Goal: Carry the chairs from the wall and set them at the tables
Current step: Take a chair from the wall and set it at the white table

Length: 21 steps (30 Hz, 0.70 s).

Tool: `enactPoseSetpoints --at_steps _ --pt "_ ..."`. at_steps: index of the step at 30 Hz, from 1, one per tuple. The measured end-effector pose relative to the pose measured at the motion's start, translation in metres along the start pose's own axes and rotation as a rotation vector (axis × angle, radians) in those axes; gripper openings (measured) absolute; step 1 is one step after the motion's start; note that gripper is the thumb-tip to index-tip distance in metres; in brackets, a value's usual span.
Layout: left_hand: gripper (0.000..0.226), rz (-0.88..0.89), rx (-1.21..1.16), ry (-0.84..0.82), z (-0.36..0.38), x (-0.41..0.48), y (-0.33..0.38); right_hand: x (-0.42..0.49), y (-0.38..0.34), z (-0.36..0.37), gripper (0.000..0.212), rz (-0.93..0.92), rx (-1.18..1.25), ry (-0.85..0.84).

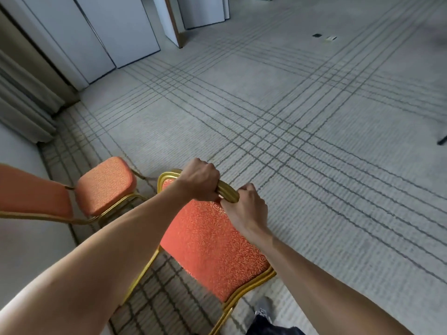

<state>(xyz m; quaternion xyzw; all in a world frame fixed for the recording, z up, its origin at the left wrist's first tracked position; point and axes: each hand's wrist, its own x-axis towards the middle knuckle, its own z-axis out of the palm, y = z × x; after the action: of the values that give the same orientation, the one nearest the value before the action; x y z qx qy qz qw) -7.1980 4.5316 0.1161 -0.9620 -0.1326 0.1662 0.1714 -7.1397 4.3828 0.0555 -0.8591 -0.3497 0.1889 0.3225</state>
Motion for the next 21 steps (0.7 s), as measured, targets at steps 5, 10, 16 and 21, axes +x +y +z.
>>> enactPoseSetpoints --at_steps 5,10,16,21 --pt "0.036 0.098 0.089 0.049 -0.056 0.06 0.03 0.016 0.034 -0.061 0.036 0.025 0.012 0.13" --pt "0.043 0.145 0.112 0.171 -0.112 0.123 0.075 0.042 0.084 -0.138 0.037 0.038 -0.078 0.295" --pt "0.035 0.17 0.027 0.253 -0.161 0.194 0.137 0.075 0.144 -0.216 0.04 0.116 -0.251 0.456" --pt "0.036 0.273 -0.055 0.316 -0.201 0.271 0.191 0.108 0.207 -0.284 0.042 0.136 -0.4 0.548"
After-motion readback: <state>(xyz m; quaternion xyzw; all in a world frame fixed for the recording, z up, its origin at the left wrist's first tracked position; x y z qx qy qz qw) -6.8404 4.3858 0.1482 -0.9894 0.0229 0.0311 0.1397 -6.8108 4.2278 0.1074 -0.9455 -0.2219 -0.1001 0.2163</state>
